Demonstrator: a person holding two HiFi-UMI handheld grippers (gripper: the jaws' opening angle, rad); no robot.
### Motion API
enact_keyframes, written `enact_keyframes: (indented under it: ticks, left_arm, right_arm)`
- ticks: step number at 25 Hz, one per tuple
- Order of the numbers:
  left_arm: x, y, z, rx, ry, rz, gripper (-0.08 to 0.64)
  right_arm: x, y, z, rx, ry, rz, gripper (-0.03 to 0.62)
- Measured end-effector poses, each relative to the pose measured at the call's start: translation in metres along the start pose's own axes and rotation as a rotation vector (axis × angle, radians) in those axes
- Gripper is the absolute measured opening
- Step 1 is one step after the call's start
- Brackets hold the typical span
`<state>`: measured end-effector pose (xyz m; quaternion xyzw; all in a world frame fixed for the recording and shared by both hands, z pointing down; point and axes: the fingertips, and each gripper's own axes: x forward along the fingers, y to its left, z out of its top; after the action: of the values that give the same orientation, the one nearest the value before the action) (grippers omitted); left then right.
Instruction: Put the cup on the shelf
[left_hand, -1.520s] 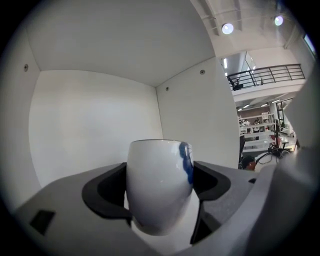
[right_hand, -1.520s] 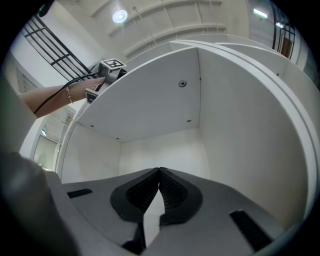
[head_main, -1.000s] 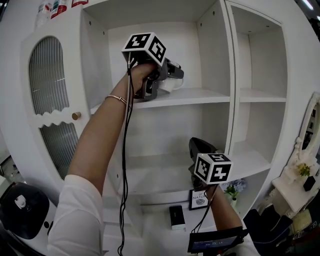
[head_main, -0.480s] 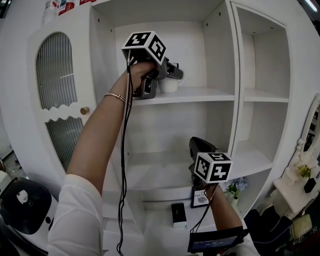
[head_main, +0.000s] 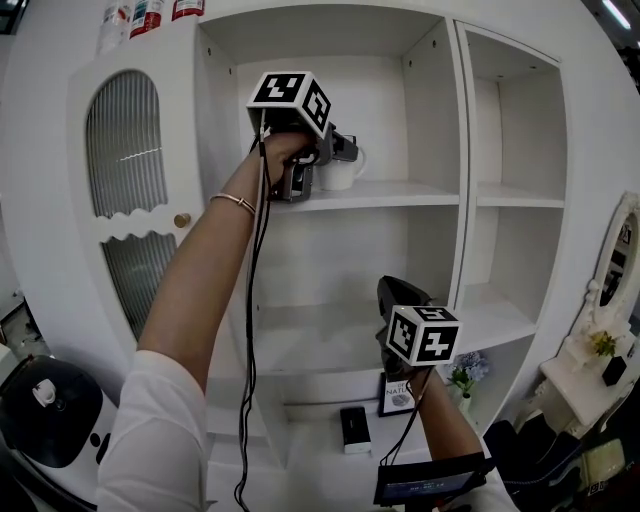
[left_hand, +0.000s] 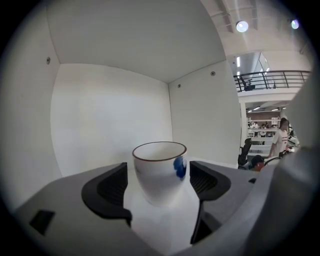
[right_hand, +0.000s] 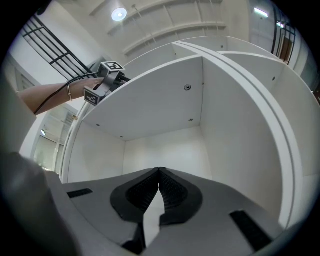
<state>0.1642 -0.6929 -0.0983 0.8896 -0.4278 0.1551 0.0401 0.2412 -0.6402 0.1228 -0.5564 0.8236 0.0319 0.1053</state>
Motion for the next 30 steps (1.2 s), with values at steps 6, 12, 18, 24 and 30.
enact_keyframes:
  ticks: [6,12,18,24,30]
  left_arm:
    - [-0.032,0.003,0.002,0.058,-0.072,0.109,0.391]
    - [-0.067,-0.012,-0.005,0.095,-0.121,0.113,0.391]
    - [-0.103,-0.039,-0.029,0.089,-0.216,0.044,0.391]
    - [-0.138,-0.061,-0.068,0.117,-0.328,0.042,0.39]
    - [-0.167,-0.073,-0.107,0.162,-0.405,0.071,0.365]
  right_arm:
    - [-0.013,0.011,0.004,-0.013,0.008,-0.019,0.021]
    - [-0.026,0.035,0.011,-0.043,0.012,-0.033,0.021]
    - [-0.043,0.06,0.017,-0.061,-0.004,-0.059,0.021]
    - [-0.072,0.086,-0.001,-0.044,-0.007,-0.1,0.021]
    - [-0.107,0.106,-0.026,-0.009,0.012,-0.145,0.021]
